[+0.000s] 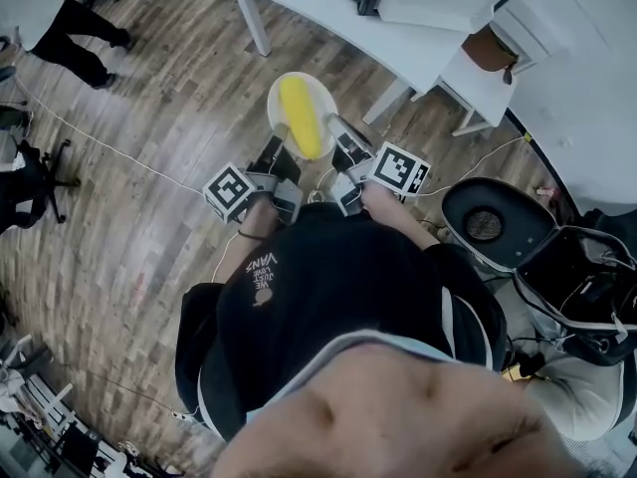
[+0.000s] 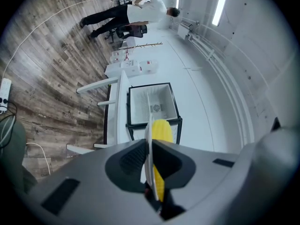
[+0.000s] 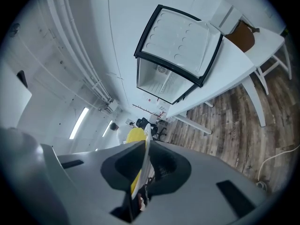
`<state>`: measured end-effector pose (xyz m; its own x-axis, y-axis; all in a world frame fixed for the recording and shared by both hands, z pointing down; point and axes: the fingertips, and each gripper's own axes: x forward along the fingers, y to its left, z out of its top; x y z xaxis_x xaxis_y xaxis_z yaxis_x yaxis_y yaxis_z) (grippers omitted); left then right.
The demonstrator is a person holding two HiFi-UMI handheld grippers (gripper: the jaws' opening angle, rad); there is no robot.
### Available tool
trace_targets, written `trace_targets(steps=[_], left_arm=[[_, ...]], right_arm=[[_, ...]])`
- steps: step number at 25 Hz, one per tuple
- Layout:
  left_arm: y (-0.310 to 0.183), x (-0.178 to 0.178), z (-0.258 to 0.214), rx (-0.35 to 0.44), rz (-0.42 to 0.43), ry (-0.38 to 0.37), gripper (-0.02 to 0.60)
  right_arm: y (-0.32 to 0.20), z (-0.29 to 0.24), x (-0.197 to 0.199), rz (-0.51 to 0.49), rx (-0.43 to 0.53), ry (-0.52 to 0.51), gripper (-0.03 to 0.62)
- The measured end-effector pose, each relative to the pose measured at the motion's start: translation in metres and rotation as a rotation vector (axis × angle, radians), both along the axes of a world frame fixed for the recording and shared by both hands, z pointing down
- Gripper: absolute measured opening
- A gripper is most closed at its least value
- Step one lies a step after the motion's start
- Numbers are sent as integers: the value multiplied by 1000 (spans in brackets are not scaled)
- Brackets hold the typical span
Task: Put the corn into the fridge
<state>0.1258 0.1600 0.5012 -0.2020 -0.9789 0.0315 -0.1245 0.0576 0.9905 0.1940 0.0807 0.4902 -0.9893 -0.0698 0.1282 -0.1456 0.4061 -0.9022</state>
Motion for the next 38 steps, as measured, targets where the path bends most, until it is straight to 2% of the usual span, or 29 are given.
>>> trace_targets(steps=[7, 15, 26, 34, 38], left_arm=[[-13, -8, 4, -31, -11, 4, 41], [-28, -36, 4, -34, 3, 21, 41], [-57, -95, -4, -30, 49, 24, 41], [-76, -139, -2, -55, 100, 10, 41], [-83, -160, -5, -39, 130, 14, 41]], right_arm=[[-16, -2, -10, -17, 10, -21, 32], [-29, -1, -37, 0, -1, -6, 32], [-54, -5, -93, 42, -16, 7, 32], [-72, -8, -133, 91, -7, -9, 32], [-75, -8, -152, 122, -5, -14, 32]])
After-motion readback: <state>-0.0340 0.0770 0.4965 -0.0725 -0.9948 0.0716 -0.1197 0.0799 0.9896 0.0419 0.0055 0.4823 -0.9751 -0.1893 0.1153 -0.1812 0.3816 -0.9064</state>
